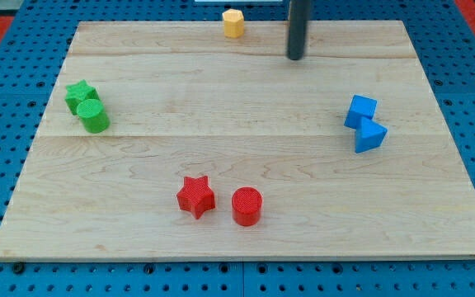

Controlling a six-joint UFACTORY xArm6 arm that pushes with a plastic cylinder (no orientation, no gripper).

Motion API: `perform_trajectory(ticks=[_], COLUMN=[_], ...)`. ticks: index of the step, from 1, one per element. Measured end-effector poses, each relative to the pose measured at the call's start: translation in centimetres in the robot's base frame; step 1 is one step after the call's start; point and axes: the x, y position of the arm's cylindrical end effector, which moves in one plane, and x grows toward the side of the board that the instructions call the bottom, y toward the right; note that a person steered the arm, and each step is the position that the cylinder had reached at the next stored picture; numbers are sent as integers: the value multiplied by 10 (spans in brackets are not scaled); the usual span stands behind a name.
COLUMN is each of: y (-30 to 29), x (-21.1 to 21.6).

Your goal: Slide the blue cube along with blue triangle a bit down

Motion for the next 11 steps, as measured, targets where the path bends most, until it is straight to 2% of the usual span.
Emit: perform_trajectory(ticks=[1,3,4,5,6,7,8,9,10,11], y=[58,65,87,61,66,81,68,21,36,82], x=[61,156,177,151,143,172,146,133,137,168])
